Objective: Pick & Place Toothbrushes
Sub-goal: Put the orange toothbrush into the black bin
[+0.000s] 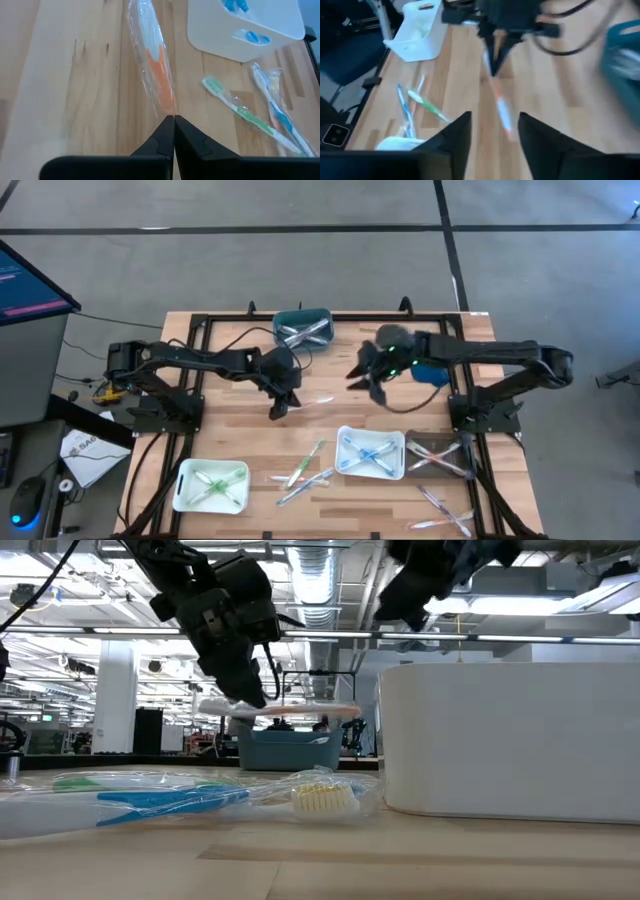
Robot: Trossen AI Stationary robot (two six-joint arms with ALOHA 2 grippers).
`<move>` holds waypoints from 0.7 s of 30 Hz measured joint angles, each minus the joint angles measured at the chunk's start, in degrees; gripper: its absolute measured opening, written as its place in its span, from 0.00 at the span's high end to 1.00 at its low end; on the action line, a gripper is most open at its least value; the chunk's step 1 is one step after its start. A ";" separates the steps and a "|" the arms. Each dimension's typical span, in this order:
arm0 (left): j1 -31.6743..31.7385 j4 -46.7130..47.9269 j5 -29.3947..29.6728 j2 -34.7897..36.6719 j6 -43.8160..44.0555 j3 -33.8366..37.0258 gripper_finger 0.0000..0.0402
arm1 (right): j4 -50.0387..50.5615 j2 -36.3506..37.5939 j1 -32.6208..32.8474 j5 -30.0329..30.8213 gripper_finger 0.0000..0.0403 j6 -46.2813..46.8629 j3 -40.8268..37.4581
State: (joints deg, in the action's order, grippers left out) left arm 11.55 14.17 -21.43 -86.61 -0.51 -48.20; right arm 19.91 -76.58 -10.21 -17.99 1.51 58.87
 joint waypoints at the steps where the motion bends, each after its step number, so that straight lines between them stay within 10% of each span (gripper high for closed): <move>1: 0.00 -0.01 -0.10 0.00 -0.60 -0.31 1.00 | -0.02 -1.65 0.88 0.04 0.56 0.28 -0.05; 8: -0.98 0.03 -1.24 -0.15 -0.69 -0.94 1.00 | 0.63 -14.27 4.77 0.74 0.37 -0.09 6.23; 21: -0.81 1.25 0.16 -0.17 -0.31 -0.58 1.00 | 10.11 -28.65 5.02 7.16 0.36 -6.20 20.07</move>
State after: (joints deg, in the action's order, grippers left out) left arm 10.75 15.41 -21.26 -86.78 -0.81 -48.78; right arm 30.02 -105.23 -5.19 -10.83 -4.69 78.94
